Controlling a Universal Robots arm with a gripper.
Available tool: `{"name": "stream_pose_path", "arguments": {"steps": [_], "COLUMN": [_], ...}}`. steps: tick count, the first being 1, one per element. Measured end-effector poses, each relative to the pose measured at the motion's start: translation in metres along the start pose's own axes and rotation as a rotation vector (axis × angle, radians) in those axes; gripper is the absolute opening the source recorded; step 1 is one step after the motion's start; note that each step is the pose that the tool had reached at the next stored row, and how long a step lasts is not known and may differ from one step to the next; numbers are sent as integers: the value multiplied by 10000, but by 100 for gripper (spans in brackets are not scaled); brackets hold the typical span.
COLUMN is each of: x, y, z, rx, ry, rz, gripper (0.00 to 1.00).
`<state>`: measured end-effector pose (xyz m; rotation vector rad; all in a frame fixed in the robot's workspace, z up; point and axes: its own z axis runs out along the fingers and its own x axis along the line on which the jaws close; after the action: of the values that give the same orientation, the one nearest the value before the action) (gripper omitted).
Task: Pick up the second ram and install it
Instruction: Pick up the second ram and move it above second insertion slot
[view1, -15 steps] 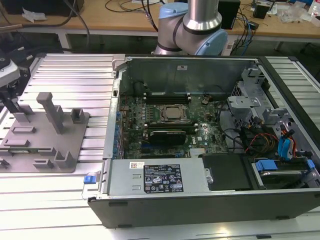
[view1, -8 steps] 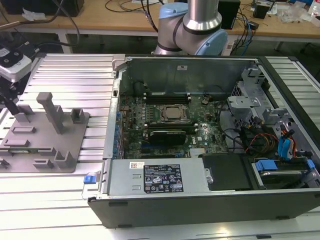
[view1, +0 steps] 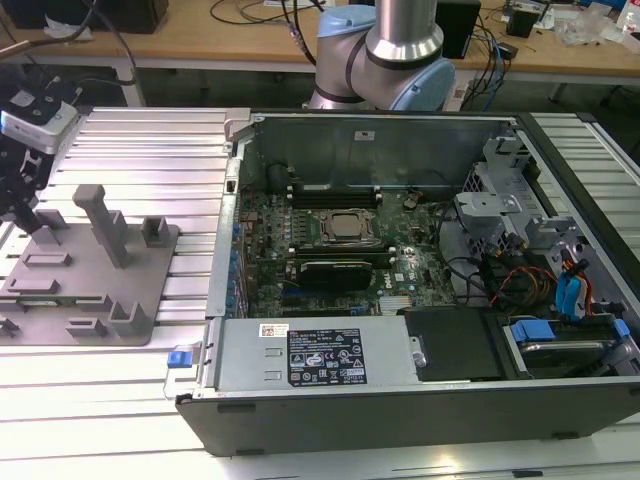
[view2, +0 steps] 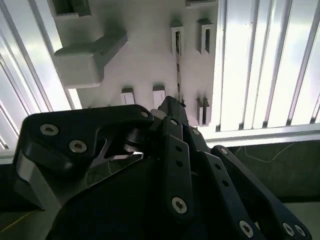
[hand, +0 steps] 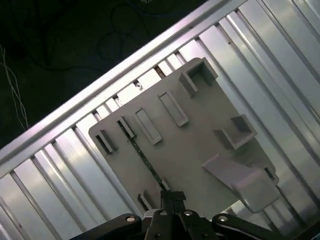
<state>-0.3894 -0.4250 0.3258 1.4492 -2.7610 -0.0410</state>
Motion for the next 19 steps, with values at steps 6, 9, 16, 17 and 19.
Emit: {"name": "stream_pose_path", "arguments": {"steps": [6,9,16,17,19], "x": [0,0,0,1,11], "y": [-1,-2,-1,1,16], "z": [43,56,79,82,88], "rx": [18,23,36,36,37], "ry": [74,97,145,144,144], "rz": [-2195,-2864,-4289,-4289,-4287], "gripper": [8,8,8,8,8]}}
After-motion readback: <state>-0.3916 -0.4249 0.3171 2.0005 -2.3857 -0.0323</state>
